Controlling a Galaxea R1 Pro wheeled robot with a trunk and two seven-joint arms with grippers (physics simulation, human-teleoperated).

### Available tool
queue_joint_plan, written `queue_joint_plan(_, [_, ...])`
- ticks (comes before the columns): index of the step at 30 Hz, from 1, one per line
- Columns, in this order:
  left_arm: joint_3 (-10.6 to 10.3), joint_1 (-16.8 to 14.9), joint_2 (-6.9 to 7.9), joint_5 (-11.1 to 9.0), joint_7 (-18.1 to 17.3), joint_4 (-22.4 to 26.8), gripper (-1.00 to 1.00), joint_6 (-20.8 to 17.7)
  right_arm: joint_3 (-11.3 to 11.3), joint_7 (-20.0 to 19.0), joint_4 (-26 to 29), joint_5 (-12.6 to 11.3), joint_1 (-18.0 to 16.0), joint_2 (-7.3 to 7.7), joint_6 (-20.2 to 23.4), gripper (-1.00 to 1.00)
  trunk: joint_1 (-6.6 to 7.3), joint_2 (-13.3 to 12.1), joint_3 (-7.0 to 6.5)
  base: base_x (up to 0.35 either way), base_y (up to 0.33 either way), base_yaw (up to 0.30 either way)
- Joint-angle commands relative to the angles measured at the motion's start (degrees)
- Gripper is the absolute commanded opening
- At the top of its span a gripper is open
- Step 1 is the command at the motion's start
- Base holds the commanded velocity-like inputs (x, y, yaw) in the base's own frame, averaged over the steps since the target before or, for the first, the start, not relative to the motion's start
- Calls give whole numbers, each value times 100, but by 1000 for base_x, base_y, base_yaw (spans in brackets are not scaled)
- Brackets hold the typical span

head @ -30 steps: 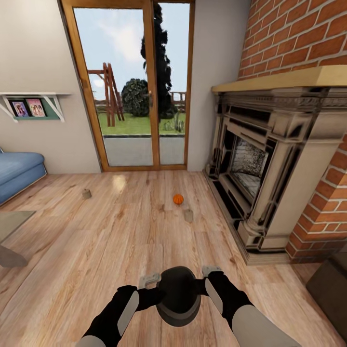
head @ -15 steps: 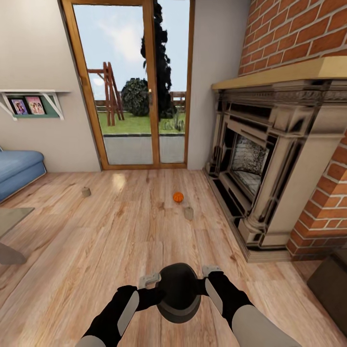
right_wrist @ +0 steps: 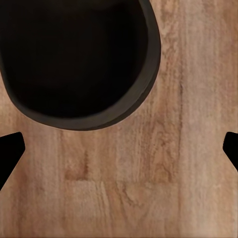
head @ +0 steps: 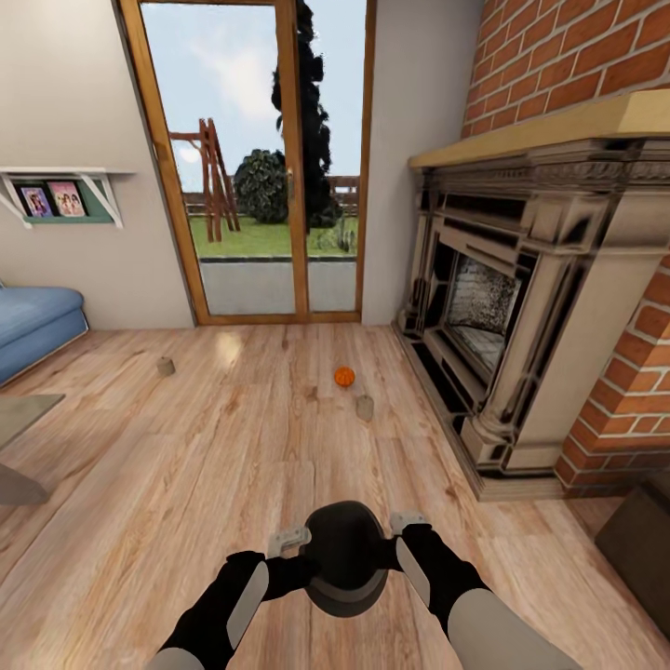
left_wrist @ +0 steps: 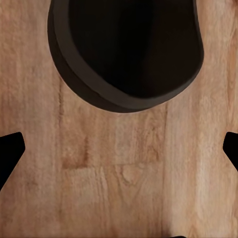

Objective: Place each of the two pumpkins and all three candles from the living room inside a cabinet in the living room (use any cabinet), then make sure every cabinet is closed, and position the cauldron so it is next to a table in the living room.

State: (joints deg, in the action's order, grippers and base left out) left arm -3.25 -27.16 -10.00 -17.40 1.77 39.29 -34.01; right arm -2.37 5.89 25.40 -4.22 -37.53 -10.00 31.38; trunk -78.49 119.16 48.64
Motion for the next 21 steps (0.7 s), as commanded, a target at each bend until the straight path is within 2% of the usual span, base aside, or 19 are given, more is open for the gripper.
queue_joint_plan(1, [0, 0, 0, -1, 1, 0, 100, 0, 0, 0, 0, 0, -2, 0, 0, 100, -23, 42, 18, 0, 0, 0])
queue_joint_plan(8, [-7, -1, 0, -1, 7, 0, 100, 0, 0, 0, 0, 0, 0, 0, 0, 100, -176, 322, 144, 0, 0, 0])
queue_joint_plan(21, [-8, 0, 0, -1, 0, 0, 100, -15, 0, 0, 0, 0, -2, 0, 0, 100, -176, 322, 144, 0, 0, 0])
